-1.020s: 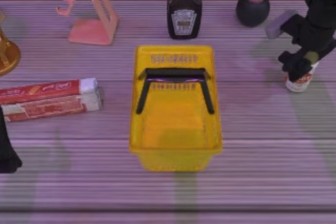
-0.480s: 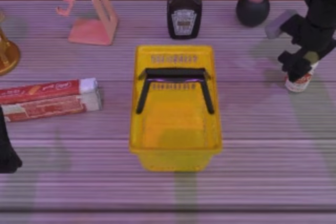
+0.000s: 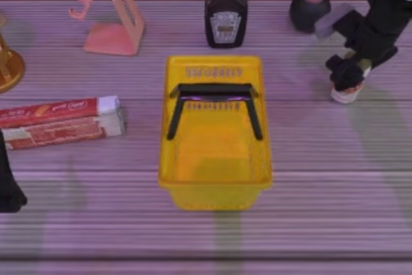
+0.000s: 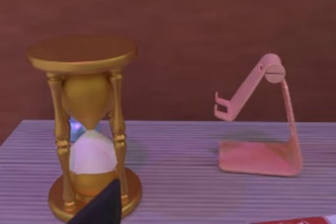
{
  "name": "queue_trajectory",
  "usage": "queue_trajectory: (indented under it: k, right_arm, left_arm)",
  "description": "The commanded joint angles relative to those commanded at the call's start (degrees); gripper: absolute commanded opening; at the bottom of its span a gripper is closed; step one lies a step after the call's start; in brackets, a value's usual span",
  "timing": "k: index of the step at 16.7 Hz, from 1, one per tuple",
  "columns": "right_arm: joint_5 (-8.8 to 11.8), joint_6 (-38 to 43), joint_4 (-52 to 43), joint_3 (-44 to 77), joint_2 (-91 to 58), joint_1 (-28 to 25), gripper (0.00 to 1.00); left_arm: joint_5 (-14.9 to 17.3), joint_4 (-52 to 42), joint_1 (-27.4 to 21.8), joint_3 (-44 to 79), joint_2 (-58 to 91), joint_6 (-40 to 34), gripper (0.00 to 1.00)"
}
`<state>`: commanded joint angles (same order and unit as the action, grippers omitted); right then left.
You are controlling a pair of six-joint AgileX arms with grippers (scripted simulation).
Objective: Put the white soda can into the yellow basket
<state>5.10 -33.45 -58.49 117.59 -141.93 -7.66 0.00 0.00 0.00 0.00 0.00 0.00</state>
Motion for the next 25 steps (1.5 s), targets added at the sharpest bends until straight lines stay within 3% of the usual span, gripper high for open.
queue_trajectory:
  k: [4,13,17,19,21,23,25]
  right_arm:
    - [9.8,5.6,17.32,-5.73,1.98,-1.75,0.0]
    - [38.89,23.56,71.27,-25.58,8.91,-6.83,0.0]
    - [50.32,30.42,91.65,-33.71,13.13,-8.84,0.0]
    - [54.68,32.81,98.89,-36.63,15.12,-9.61,0.0]
    - [57.78,34.42,103.71,-38.62,16.76,-10.15,0.0]
    - [59.37,35.19,106.09,-39.63,17.74,-10.42,0.0]
    - [59.56,35.28,106.38,-39.76,17.87,-10.46,0.0]
  left_arm:
    - [0.0,0.0,0.0,0.0,0.0,0.0,1.0]
    - [0.0,0.0,0.0,0.0,0.0,0.0,1.0]
    - [0.0,0.0,0.0,0.0,0.0,0.0,1.0]
    - [0.0,0.0,0.0,0.0,0.0,0.0,1.0]
    - [0.0,0.0,0.0,0.0,0.0,0.0,1.0]
    - [0.0,0.0,0.0,0.0,0.0,0.0,1.0]
    - [0.0,0.0,0.0,0.0,0.0,0.0,1.0]
